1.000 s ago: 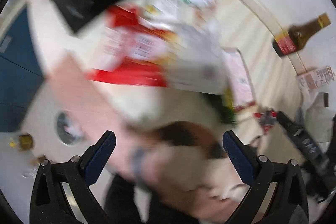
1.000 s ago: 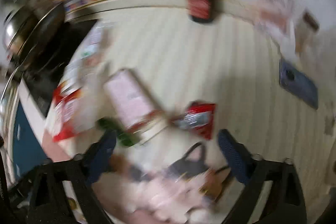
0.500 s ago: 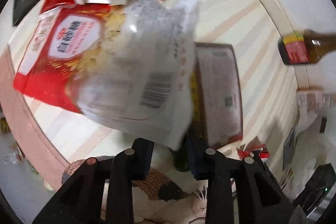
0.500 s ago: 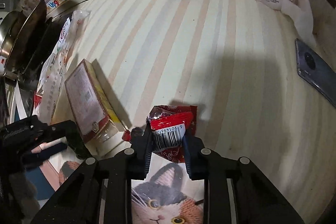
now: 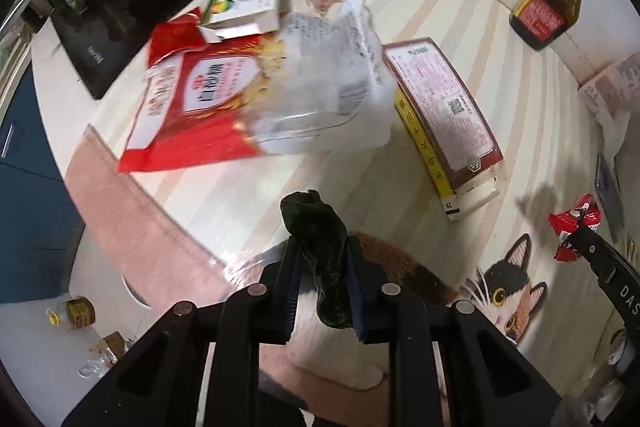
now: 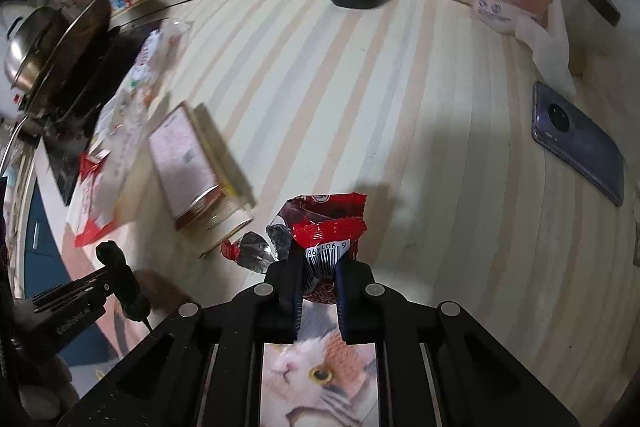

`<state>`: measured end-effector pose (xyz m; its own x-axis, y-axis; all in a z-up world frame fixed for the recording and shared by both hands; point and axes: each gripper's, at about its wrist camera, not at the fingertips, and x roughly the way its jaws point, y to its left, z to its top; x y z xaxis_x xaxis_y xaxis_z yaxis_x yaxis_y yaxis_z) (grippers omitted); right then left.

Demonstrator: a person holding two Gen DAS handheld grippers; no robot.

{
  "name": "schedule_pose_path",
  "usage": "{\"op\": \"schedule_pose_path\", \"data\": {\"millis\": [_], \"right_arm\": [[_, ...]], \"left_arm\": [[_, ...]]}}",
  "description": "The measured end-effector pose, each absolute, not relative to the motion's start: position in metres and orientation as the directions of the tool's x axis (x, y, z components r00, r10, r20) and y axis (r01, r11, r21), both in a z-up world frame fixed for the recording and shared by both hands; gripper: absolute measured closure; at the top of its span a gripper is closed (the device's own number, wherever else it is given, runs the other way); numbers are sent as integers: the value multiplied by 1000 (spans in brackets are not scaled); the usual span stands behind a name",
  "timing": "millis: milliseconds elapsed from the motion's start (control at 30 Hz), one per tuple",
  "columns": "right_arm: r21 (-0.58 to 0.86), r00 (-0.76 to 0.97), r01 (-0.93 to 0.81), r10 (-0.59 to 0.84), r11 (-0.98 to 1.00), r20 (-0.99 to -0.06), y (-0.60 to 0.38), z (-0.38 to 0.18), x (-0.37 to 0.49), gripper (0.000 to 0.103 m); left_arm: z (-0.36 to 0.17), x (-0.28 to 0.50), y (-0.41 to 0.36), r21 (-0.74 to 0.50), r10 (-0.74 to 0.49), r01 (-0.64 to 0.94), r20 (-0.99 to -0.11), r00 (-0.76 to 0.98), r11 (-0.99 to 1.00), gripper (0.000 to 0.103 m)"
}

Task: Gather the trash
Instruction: 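Grasp the red snack wrapper with the right gripper while the left grasps the green stem, then carry both items over the grey bin and open both grippers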

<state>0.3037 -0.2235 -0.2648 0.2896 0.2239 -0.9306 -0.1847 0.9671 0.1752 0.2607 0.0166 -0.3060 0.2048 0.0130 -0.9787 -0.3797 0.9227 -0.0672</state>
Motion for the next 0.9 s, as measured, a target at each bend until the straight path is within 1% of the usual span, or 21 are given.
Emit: {"op": "schedule_pose_path", "data": {"millis": [200, 333, 533, 700, 900], "right_arm": [[170, 332, -265, 255, 949, -908, -193, -225, 286, 91], [183, 348, -328, 298, 927, -889, -150, -197, 268, 92], [203, 321, -464, 377, 862, -869, -58, -178, 228, 92], [220, 254, -592, 439, 775, -862, 38, -185, 176, 92], [233, 136, -706, 450, 669, -883, 152, -243, 104, 92]], "left_arm": [[-259, 220, 48, -103, 33, -389, -944, 327, 915, 85], [-234, 183, 92, -138, 48, -421, -914, 402, 897, 85], [-215, 117, 173, -119, 149, -532, -889, 434, 838, 85], [-227, 49, 246, -87, 226, -649, -896, 383, 756, 85], [-285, -38, 330, -52, 254, -780, -930, 265, 623, 85]]}}
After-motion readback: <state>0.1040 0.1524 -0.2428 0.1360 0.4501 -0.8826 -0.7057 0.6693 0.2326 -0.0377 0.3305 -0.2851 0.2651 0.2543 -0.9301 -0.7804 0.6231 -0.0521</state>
